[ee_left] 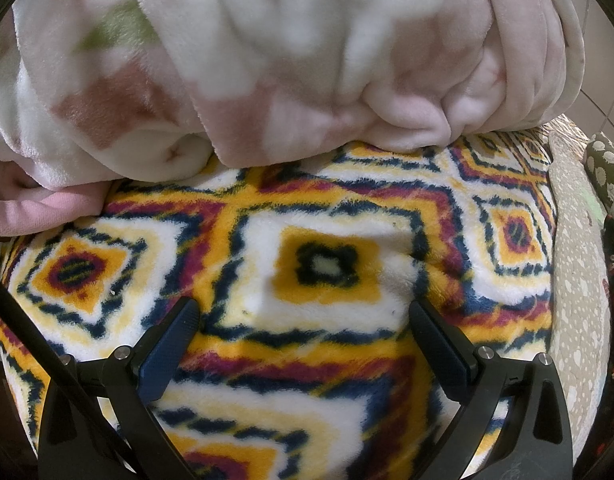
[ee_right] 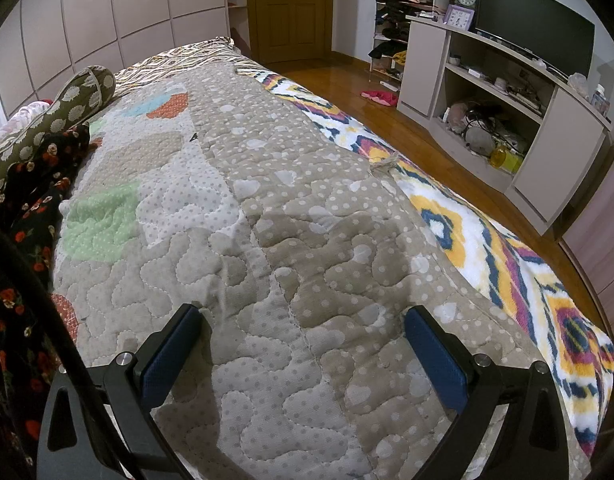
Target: Fold large clothes
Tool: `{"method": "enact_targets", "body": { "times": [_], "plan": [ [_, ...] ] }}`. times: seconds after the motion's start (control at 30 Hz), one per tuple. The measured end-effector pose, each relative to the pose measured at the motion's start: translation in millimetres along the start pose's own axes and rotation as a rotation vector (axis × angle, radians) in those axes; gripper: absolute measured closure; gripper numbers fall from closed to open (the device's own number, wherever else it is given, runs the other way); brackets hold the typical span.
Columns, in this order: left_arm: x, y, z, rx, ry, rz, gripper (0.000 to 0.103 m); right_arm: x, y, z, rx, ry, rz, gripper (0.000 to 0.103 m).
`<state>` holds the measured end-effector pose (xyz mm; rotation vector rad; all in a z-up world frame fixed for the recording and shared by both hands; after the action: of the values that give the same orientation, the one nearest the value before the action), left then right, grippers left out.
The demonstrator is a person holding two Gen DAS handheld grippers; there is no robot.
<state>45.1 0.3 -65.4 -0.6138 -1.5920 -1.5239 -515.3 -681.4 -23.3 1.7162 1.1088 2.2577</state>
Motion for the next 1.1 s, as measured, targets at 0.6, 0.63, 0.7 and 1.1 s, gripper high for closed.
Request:
{"method": "enact_targets", "body": {
  "times": [0.6, 0.63, 0.7, 1.1],
  "plan": [
    [-1.8, -0.3, 0.1, 0.0, 0.0, 0.0, 0.0, 0.3, 0.2, 0.3, 0.0, 0.0, 0.0, 0.0],
    [-1.7, -0.2, 0.3, -0.001, 0.001, 0.0, 0.0, 0.4, 0.3, 0.4, 0.0, 0.0, 0.0, 0.0],
    [-1.7, -0.3, 0.3, 0.0, 0.0, 0.0, 0.0, 0.3, 0.3, 0.5, 0.0, 0.0, 0.0, 0.0],
    [1.9, 1.2, -1.3, -0.012, 0.012, 0.009, 0.0, -1.7, -0.3, 2.5, 0.006, -0.008, 0.01, 0.0]
  ]
}}
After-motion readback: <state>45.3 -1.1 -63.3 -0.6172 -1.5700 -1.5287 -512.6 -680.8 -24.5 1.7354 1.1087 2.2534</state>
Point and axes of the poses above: each gripper's, at about its wrist camera, not at the fingertips, and x roughly against the way its jaws point, z to its left, y to its top, the point moved 8 cm from there along -x, roughly the way its jaws point, and after that the axes turned 9 degrees about y, right-handed, at the moved point
